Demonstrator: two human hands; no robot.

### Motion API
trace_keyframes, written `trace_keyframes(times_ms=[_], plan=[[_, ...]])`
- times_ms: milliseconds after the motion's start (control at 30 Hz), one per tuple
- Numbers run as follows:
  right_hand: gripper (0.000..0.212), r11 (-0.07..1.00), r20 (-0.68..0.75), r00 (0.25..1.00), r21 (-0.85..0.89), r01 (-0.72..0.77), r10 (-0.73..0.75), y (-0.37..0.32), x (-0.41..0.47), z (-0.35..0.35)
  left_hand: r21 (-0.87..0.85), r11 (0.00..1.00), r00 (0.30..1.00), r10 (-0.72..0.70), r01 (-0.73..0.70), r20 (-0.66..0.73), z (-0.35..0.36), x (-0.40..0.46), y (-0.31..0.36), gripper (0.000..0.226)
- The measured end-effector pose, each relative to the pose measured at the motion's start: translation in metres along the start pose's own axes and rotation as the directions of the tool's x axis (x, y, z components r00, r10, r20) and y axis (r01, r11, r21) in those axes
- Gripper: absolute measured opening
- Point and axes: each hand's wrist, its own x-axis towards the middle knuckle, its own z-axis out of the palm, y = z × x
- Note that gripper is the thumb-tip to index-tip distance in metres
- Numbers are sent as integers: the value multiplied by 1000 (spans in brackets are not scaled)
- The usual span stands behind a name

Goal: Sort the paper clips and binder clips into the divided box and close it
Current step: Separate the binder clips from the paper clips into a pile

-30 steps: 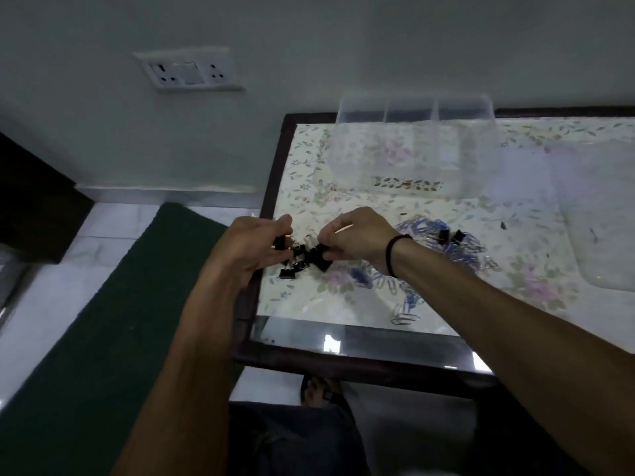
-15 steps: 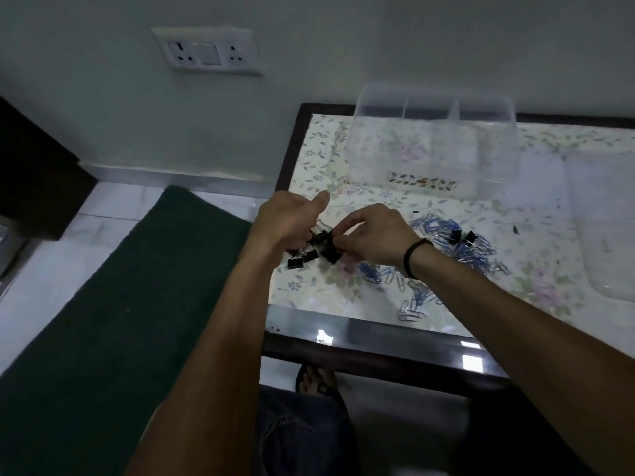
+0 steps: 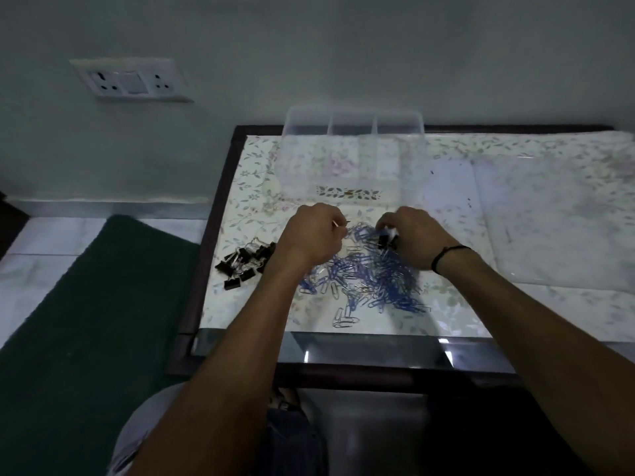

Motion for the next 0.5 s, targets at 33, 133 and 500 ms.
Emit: trace_keyframes(times_ms=[33,133,500], plan=[[36,999,4,999,10,37,-37,4,-2,3,41,999,1000,27,-27,14,7,4,5,26],[28,994,-3,997,67,83,-83,12,-10,3,145,978,987,140,-150,81,31,14,27,37],[30,996,48,999,93,9,-13,23,-15,0,275,941,979,179,-198,92,66,21,41,28]])
